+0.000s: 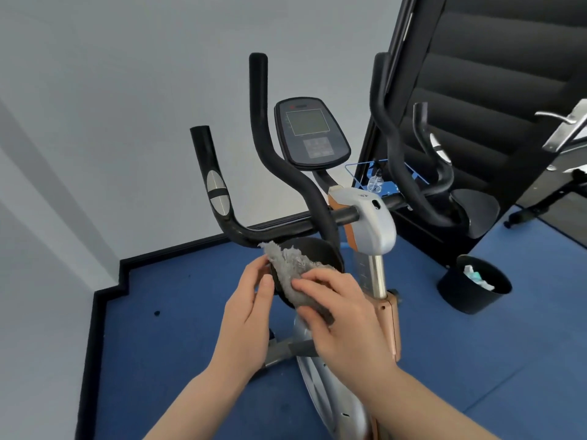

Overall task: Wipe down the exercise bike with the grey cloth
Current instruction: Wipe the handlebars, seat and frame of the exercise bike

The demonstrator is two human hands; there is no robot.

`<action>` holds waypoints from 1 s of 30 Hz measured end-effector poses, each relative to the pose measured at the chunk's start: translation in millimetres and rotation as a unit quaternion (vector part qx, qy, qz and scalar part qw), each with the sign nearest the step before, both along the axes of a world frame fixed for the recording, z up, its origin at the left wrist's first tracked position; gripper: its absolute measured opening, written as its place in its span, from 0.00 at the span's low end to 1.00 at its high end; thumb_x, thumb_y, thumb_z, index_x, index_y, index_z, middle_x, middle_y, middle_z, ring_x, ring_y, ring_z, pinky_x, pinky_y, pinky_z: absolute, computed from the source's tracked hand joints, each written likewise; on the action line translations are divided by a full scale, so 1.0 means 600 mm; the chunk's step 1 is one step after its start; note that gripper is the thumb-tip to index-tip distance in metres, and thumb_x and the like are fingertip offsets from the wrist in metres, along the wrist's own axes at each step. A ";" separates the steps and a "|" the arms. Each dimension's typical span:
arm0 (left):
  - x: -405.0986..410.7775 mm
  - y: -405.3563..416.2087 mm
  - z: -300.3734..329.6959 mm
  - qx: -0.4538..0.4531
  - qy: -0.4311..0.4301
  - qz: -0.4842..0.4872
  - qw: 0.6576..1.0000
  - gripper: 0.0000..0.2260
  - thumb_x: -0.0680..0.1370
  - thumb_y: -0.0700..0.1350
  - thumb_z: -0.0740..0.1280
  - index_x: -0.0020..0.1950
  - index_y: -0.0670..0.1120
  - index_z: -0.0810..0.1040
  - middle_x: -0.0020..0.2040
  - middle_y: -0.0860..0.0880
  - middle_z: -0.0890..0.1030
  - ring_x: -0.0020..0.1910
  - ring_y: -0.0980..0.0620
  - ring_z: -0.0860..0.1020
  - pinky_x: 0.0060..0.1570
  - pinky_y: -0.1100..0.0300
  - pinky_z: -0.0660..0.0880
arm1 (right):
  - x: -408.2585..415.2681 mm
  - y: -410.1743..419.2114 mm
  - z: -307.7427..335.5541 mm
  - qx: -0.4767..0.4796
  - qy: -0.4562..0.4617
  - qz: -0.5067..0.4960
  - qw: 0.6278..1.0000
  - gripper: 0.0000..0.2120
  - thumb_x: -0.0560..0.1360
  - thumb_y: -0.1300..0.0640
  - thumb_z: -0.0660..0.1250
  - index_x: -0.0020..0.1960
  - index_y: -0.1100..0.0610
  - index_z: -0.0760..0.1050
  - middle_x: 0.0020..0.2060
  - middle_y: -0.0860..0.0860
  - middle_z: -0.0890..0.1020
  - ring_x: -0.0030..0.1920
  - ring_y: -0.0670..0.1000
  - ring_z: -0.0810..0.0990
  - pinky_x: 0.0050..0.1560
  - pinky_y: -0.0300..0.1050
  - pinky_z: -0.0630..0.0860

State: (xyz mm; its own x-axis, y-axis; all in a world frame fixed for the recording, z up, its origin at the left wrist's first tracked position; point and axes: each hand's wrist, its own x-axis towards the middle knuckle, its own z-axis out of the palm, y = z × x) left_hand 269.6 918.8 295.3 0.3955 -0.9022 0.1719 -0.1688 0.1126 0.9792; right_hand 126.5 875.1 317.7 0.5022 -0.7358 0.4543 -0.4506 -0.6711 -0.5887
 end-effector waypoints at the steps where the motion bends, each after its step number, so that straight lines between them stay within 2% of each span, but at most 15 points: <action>1: 0.001 0.000 0.001 -0.002 -0.001 -0.002 1.000 0.13 0.82 0.47 0.55 0.63 0.57 0.73 0.58 0.61 0.79 0.59 0.62 0.76 0.55 0.70 0.72 | -0.011 -0.003 -0.003 -0.063 0.033 -0.006 0.997 0.19 0.67 0.69 0.73 0.55 0.55 0.81 0.52 0.46 0.80 0.52 0.47 0.75 0.54 0.34 0.72; 2: 0.003 0.000 0.003 -0.002 -0.006 -0.006 1.000 0.13 0.82 0.46 0.55 0.63 0.58 0.73 0.58 0.62 0.79 0.59 0.63 0.76 0.53 0.72 0.71 | -0.021 -0.007 -0.005 -0.114 0.052 -0.018 0.992 0.20 0.64 0.73 0.73 0.52 0.57 0.82 0.50 0.49 0.81 0.50 0.49 0.76 0.51 0.36 0.73; 4: 0.006 0.000 0.007 -0.003 -0.012 -0.010 1.000 0.13 0.82 0.46 0.55 0.63 0.59 0.73 0.58 0.64 0.78 0.58 0.65 0.75 0.50 0.76 0.69 | -0.036 -0.020 -0.002 -0.157 0.032 -0.055 0.986 0.19 0.64 0.76 0.71 0.51 0.59 0.82 0.49 0.51 0.82 0.50 0.50 0.75 0.53 0.34 0.71; 6: 0.005 -0.001 0.007 -0.008 -0.010 -0.009 1.000 0.13 0.82 0.47 0.55 0.63 0.58 0.72 0.58 0.64 0.78 0.58 0.64 0.75 0.51 0.76 0.69 | -0.029 -0.026 0.003 -0.134 -0.017 -0.068 0.988 0.16 0.68 0.70 0.71 0.54 0.59 0.82 0.52 0.52 0.81 0.52 0.50 0.75 0.57 0.34 0.70; 8: 0.003 -0.001 0.003 -0.007 -0.007 -0.009 1.000 0.13 0.82 0.47 0.55 0.63 0.57 0.72 0.58 0.63 0.78 0.59 0.63 0.76 0.53 0.73 0.70 | -0.008 -0.015 -0.001 -0.098 0.014 -0.049 0.994 0.18 0.70 0.65 0.72 0.59 0.58 0.79 0.56 0.52 0.79 0.56 0.50 0.74 0.59 0.38 0.72; 11: 0.006 -0.001 0.004 0.006 -0.007 -0.012 1.000 0.13 0.82 0.48 0.55 0.62 0.62 0.71 0.59 0.66 0.77 0.61 0.65 0.74 0.57 0.70 0.70 | -0.004 -0.012 -0.002 -0.115 0.109 -0.045 0.986 0.22 0.69 0.65 0.73 0.61 0.55 0.77 0.57 0.50 0.79 0.56 0.51 0.75 0.49 0.39 0.77; 13: 0.013 0.000 0.008 0.013 -0.011 -0.024 1.000 0.14 0.82 0.47 0.56 0.60 0.65 0.71 0.58 0.68 0.76 0.60 0.67 0.73 0.54 0.75 0.68 | -0.013 -0.019 0.006 -0.146 0.141 -0.055 0.978 0.22 0.66 0.68 0.73 0.59 0.55 0.78 0.54 0.49 0.80 0.52 0.52 0.75 0.43 0.40 0.79; 14: 0.015 0.001 0.010 0.013 -0.011 -0.031 0.999 0.14 0.82 0.47 0.56 0.60 0.65 0.71 0.58 0.68 0.77 0.60 0.68 0.73 0.53 0.77 0.67 | -0.015 -0.022 0.010 -0.160 0.140 -0.061 0.975 0.22 0.65 0.70 0.73 0.58 0.56 0.79 0.52 0.50 0.81 0.50 0.52 0.75 0.42 0.40 0.78; 18: 0.016 0.002 0.014 0.011 -0.009 -0.042 0.999 0.13 0.82 0.47 0.56 0.62 0.61 0.72 0.59 0.67 0.77 0.60 0.68 0.73 0.53 0.78 0.67 | 0.014 -0.037 0.027 -0.203 0.092 -0.055 0.973 0.18 0.66 0.73 0.70 0.54 0.61 0.81 0.50 0.54 0.82 0.50 0.53 0.74 0.51 0.39 0.73; 21: 0.014 0.002 0.017 0.018 0.000 -0.036 0.999 0.13 0.81 0.47 0.57 0.61 0.63 0.71 0.57 0.69 0.77 0.58 0.69 0.74 0.51 0.79 0.67 | 0.037 -0.050 0.042 -0.193 0.163 -0.051 0.966 0.18 0.68 0.66 0.71 0.58 0.56 0.80 0.56 0.53 0.81 0.56 0.56 0.76 0.52 0.48 0.74; 23: 0.014 0.001 0.022 0.027 -0.009 -0.033 0.999 0.13 0.80 0.49 0.58 0.59 0.67 0.70 0.56 0.71 0.76 0.58 0.70 0.73 0.49 0.80 0.67 | 0.034 -0.054 0.050 -0.197 0.221 -0.054 0.954 0.22 0.68 0.63 0.72 0.61 0.53 0.78 0.58 0.52 0.80 0.58 0.56 0.77 0.51 0.48 0.75; 25: 0.017 0.001 0.026 0.037 -0.027 -0.038 0.998 0.13 0.79 0.51 0.60 0.56 0.71 0.70 0.56 0.72 0.75 0.58 0.69 0.73 0.49 0.78 0.68 | 0.014 -0.059 0.057 -0.192 0.254 -0.035 0.947 0.24 0.67 0.65 0.71 0.62 0.53 0.77 0.57 0.53 0.80 0.54 0.57 0.78 0.42 0.47 0.76; 27: 0.022 0.000 0.027 0.054 -0.035 -0.047 0.997 0.12 0.78 0.53 0.61 0.59 0.69 0.69 0.57 0.70 0.76 0.58 0.65 0.74 0.50 0.72 0.70 | -0.010 -0.062 0.064 -0.145 0.255 -0.022 0.956 0.23 0.69 0.66 0.70 0.63 0.52 0.76 0.58 0.54 0.77 0.49 0.56 0.76 0.33 0.46 0.77; 30: 0.028 0.000 0.027 0.066 -0.040 -0.054 0.996 0.13 0.78 0.55 0.61 0.61 0.66 0.69 0.57 0.67 0.77 0.58 0.63 0.75 0.53 0.67 0.70 | -0.025 -0.067 0.075 -0.058 0.202 -0.020 0.978 0.18 0.76 0.62 0.64 0.64 0.49 0.74 0.59 0.51 0.73 0.44 0.49 0.71 0.36 0.45 0.74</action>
